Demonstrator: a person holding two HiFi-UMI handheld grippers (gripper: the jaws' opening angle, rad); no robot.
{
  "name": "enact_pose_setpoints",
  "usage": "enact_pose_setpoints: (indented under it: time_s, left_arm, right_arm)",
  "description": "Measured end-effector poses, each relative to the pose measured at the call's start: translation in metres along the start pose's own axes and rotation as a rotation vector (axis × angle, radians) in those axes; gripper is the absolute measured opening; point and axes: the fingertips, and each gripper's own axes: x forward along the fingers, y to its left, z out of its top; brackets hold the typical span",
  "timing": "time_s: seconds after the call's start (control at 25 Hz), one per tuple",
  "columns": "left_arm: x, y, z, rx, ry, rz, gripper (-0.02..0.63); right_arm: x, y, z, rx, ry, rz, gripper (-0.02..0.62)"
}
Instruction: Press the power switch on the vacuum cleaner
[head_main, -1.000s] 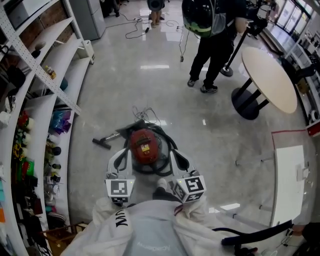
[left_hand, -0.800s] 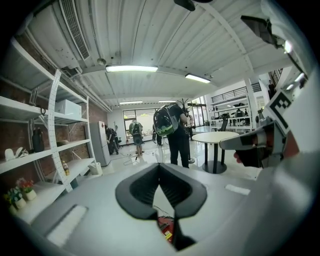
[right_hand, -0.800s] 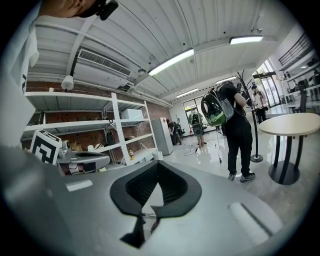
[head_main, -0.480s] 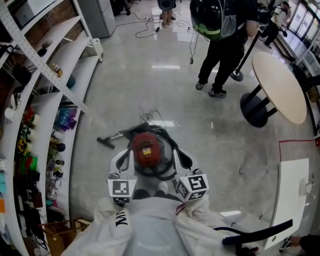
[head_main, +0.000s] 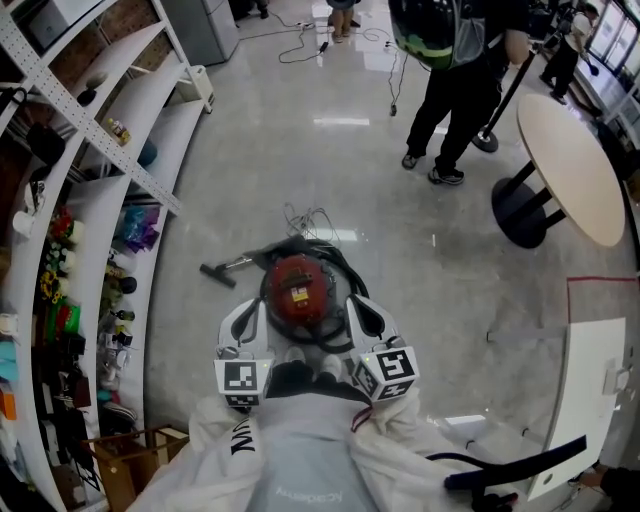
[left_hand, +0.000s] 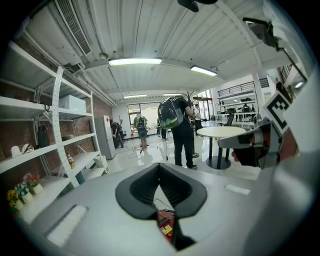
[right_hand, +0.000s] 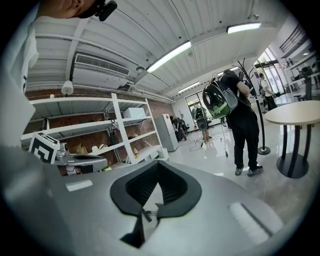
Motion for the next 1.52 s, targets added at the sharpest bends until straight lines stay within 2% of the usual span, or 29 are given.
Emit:
enact_pose_setpoints:
  time_s: [0.4,0.64,0.92,1.36,1.52]
  left_arm:
    - [0.011,0.005,-0.034,-0.069,0.031,0.009,0.000]
    - [0.026,0.008,-0.054,-0.067,0.053,-0.009,0.000]
    - [0.042,0.018,-0.072,-0.109,0.053,-0.015,0.000]
    - [0.061,0.021,-0.130,-0.165,0.120,-0.056,0.000]
    - [0.073,0.019,-0.151,-0.144,0.136,-0.083,0.000]
  right_arm:
    - [0.013,0.002,-0.026,-0.009,0.093,0.002,0.000]
    - [0.025,-0.004,-0.043,-0.017,0.136,-0.019,0.000]
    - [0.044,-0.004,-0.065,-0.037,0.189,-0.019,0.000]
    - [0.078,0.007,-0.115,-0.034,0.271,-0.017,0.000]
    - [0.089,0.002,-0.136,-0.018,0.306,-0.042,0.000]
